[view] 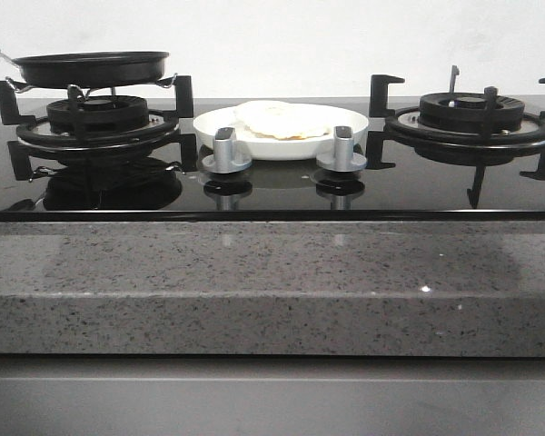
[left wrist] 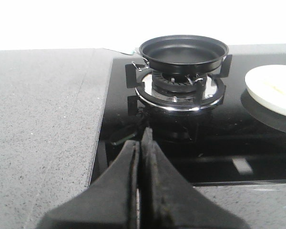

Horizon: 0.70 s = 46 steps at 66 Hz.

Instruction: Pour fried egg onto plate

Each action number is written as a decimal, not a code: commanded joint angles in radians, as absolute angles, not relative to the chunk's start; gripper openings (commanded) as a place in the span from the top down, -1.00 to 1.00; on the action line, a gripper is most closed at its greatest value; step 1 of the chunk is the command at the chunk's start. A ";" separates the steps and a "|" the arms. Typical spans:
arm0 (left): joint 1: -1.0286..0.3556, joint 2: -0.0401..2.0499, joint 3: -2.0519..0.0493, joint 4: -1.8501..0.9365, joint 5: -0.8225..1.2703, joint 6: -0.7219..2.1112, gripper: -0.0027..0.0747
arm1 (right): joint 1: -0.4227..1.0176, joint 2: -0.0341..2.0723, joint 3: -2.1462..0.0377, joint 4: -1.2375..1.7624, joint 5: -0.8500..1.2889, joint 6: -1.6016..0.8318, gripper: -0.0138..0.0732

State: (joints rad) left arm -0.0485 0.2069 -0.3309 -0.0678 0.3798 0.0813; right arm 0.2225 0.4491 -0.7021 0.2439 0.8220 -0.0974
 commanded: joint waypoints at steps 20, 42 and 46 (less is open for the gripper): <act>-0.043 -0.020 -0.006 -0.080 -0.084 0.073 0.98 | 0.221 0.455 -0.726 0.245 0.760 -0.105 0.84; -0.043 -0.020 0.010 -0.080 -0.135 0.073 0.98 | 0.221 0.455 -0.726 0.245 0.759 -0.105 0.84; -0.043 -0.018 0.010 -0.080 -0.135 0.073 0.98 | 0.221 0.455 -0.726 0.245 0.759 -0.105 0.84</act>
